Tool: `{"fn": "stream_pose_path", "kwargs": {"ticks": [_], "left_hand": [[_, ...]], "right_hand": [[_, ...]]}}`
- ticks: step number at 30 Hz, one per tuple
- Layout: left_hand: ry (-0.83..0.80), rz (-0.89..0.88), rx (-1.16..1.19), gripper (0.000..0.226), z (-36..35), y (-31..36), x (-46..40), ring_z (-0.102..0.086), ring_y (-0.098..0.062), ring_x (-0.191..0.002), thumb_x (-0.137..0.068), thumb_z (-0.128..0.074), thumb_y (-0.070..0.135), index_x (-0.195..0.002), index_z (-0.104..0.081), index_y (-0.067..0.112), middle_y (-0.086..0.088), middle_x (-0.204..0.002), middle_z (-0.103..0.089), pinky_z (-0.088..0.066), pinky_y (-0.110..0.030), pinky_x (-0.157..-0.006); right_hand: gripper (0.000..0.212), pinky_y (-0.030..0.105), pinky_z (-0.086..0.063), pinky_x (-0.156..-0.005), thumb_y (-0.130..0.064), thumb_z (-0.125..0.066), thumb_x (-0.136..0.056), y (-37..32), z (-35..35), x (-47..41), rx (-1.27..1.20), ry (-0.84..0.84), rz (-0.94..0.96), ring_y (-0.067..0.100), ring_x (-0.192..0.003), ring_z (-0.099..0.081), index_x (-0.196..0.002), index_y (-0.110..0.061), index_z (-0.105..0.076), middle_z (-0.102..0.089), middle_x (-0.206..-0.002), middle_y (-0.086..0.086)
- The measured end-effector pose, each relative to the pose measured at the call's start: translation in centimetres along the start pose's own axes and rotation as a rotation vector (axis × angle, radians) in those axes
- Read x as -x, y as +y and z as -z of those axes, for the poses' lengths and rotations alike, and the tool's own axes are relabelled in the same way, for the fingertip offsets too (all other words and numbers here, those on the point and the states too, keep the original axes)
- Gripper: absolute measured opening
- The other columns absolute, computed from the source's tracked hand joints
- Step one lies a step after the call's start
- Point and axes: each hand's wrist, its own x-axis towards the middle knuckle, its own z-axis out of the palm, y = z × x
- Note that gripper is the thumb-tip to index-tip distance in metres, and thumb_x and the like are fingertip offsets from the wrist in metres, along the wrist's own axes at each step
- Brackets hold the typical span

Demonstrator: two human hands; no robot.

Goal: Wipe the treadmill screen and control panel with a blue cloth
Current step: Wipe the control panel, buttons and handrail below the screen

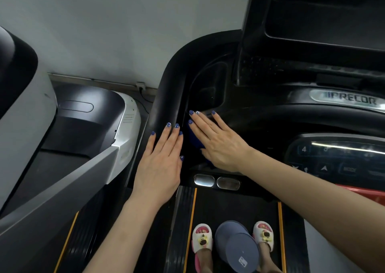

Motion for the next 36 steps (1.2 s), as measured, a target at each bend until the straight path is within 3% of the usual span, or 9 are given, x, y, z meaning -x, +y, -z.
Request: {"fn": "stream_pose_path", "kwargs": {"ticks": [4,9,12,16,20,29,33,36], "left_hand": [[0.005,-0.026,0.008,0.058,0.0,-0.1,-0.2,-0.017,-0.023,-0.153,-0.101,-0.026,0.031,-0.151,-0.037,0.006,-0.010,-0.163,-0.028,-0.020,-0.049,-0.122],[0.037,0.020,0.074,0.057,0.0,-0.2,-0.7,-0.013,-0.020,-0.154,-0.101,-0.024,0.030,-0.154,-0.029,0.008,-0.007,-0.165,-0.022,-0.016,-0.046,-0.123],[0.041,0.037,0.060,0.057,-0.1,-0.1,-0.8,-0.012,-0.020,-0.154,-0.102,-0.023,0.030,-0.155,-0.026,0.008,-0.008,-0.165,-0.020,-0.017,-0.047,-0.123],[0.039,0.029,0.049,0.057,-0.1,-0.2,-0.6,-0.011,-0.020,-0.155,-0.102,-0.024,0.029,-0.155,-0.027,0.008,-0.008,-0.165,-0.020,-0.015,-0.047,-0.124],[0.029,0.026,0.026,0.057,-0.1,-0.2,-0.6,-0.009,-0.021,-0.155,-0.102,-0.023,0.029,-0.155,-0.025,0.008,-0.008,-0.166,-0.019,-0.016,-0.048,-0.124],[0.009,0.028,0.008,0.058,-0.1,-0.1,-0.6,-0.009,-0.021,-0.155,-0.102,-0.022,0.031,-0.155,-0.027,0.008,-0.009,-0.165,-0.019,-0.016,-0.048,-0.124],[0.010,0.027,-0.003,0.058,0.0,0.0,-0.7,-0.010,-0.022,-0.154,-0.101,-0.022,0.032,-0.154,-0.027,0.007,-0.010,-0.165,-0.020,-0.018,-0.049,-0.123],[0.010,0.014,-0.013,0.058,0.0,0.0,-0.7,-0.013,-0.024,-0.154,-0.101,-0.024,0.031,-0.153,-0.029,0.006,-0.011,-0.164,-0.021,-0.018,-0.049,-0.123]], "right_hand": [[0.081,0.050,0.002,-0.123,-0.043,-0.041,-0.099,0.9,0.0,-0.3,0.109,-0.015,0.053,0.028,-0.152,0.003,-0.156,-0.004,0.000,0.007,-0.164,0.018],[0.084,0.052,0.000,-0.122,-0.051,-0.046,-0.097,-1.1,-0.6,-1.8,0.095,0.054,-0.101,0.027,-0.152,-0.011,-0.156,-0.003,-0.010,-0.010,-0.164,0.017],[0.083,0.052,-0.001,-0.122,-0.050,-0.043,-0.096,-1.8,-1.0,-1.9,0.071,0.054,-0.130,0.028,-0.152,-0.008,-0.156,-0.004,-0.008,-0.008,-0.164,0.017],[0.087,0.053,-0.004,-0.122,-0.053,-0.043,-0.095,-0.5,-1.1,-0.5,0.151,0.042,-0.031,0.027,-0.152,-0.004,-0.156,-0.005,-0.001,-0.002,-0.165,0.015],[0.089,0.055,-0.004,-0.122,-0.055,-0.045,-0.095,-1.2,-1.0,-1.6,0.150,0.046,-0.076,0.027,-0.153,-0.005,-0.156,-0.005,-0.005,-0.003,-0.165,0.016],[0.080,0.057,0.005,-0.120,-0.043,-0.039,-0.100,-0.3,-0.9,0.4,0.179,0.015,-0.066,0.026,-0.153,0.004,-0.156,-0.008,0.005,0.010,-0.164,0.015],[0.077,0.057,0.005,-0.121,-0.039,-0.041,-0.100,-2.2,-0.4,-1.0,0.022,0.004,-0.141,0.028,-0.152,0.008,-0.157,-0.005,-0.001,0.009,-0.164,0.017],[0.073,0.057,0.004,-0.121,-0.040,-0.036,-0.100,-1.0,-0.1,-0.7,0.074,0.005,-0.096,0.027,-0.153,0.003,-0.157,-0.006,-0.006,0.003,-0.165,0.016]]}}
